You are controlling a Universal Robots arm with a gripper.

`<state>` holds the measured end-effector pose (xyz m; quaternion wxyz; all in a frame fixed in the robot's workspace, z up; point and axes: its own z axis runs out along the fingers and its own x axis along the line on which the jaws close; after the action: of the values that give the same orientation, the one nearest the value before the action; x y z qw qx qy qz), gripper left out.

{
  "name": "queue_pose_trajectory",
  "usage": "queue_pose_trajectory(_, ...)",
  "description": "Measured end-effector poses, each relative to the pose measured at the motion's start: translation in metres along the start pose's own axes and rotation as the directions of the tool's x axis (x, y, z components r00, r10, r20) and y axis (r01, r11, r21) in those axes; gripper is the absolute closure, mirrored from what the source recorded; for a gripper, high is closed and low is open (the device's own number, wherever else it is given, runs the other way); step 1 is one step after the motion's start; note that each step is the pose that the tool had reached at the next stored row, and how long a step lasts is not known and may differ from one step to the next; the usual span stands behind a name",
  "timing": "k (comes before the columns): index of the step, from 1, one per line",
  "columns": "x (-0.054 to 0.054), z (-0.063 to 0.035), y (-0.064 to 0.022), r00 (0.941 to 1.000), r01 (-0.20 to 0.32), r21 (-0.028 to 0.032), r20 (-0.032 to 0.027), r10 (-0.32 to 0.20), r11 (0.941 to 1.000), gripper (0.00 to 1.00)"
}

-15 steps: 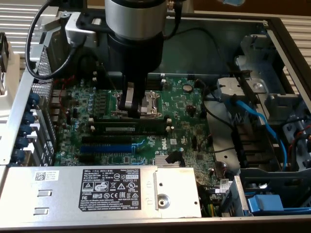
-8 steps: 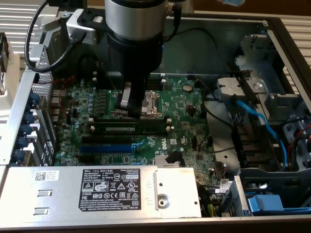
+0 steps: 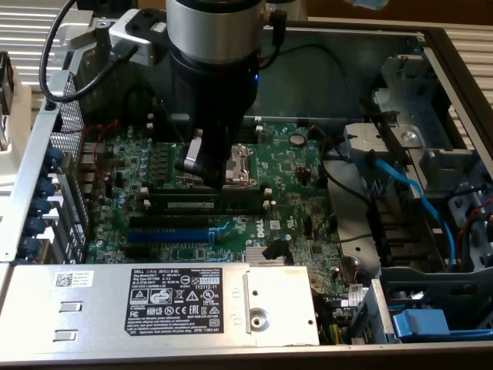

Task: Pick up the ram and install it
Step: 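Press down the ram until it locks into place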

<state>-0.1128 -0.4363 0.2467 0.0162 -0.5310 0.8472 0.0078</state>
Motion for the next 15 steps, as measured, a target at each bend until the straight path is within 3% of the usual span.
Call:
queue_pose_trajectory(8,0.0000,0.0000,0.0000,0.9933,-0.116,0.0041,-0.0003,0.116,0.9933,0.90)
queue_pose_trajectory(15,0.0000,0.0000,0.0000,0.9768,-0.214,0.0077,0.0000,0.214,0.9768,0.90)
